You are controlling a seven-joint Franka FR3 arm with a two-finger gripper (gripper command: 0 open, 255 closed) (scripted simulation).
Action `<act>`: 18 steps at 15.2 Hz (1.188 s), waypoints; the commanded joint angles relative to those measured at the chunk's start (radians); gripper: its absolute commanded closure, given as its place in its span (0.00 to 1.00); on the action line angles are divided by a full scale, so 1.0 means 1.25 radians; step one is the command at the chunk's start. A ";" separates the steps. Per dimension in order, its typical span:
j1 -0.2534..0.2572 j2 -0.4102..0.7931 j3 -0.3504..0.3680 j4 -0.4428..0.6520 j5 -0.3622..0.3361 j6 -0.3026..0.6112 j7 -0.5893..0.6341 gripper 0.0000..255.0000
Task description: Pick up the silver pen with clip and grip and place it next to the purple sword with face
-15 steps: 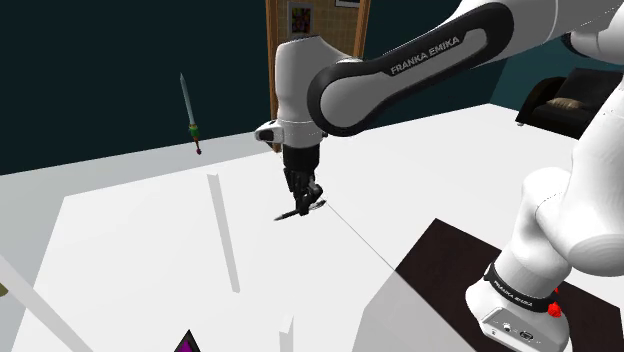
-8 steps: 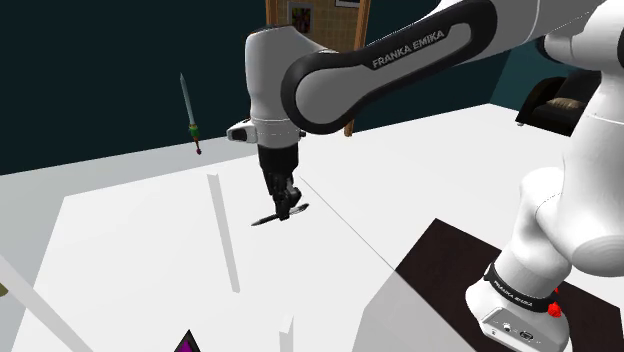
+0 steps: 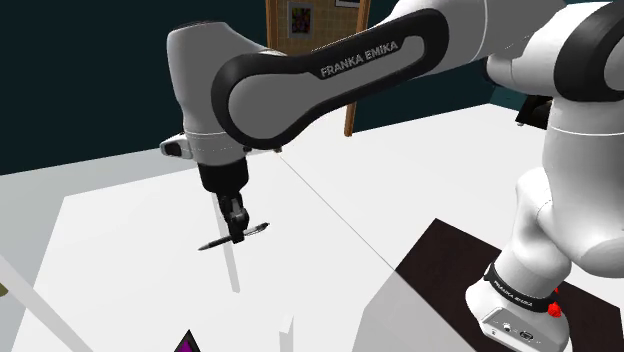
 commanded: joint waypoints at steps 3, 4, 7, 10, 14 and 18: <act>0.049 0.119 0.007 0.176 -0.028 -0.057 0.052 1.00; 0.063 0.153 0.007 0.229 -0.035 -0.075 0.064 1.00; 0.112 0.274 0.005 0.424 -0.056 -0.149 0.094 1.00; 0.161 0.408 -0.002 0.655 -0.073 -0.244 0.109 1.00; 0.152 0.391 -0.001 0.582 -0.071 -0.188 0.109 1.00; 0.146 0.384 -0.001 0.526 -0.071 -0.140 0.109 1.00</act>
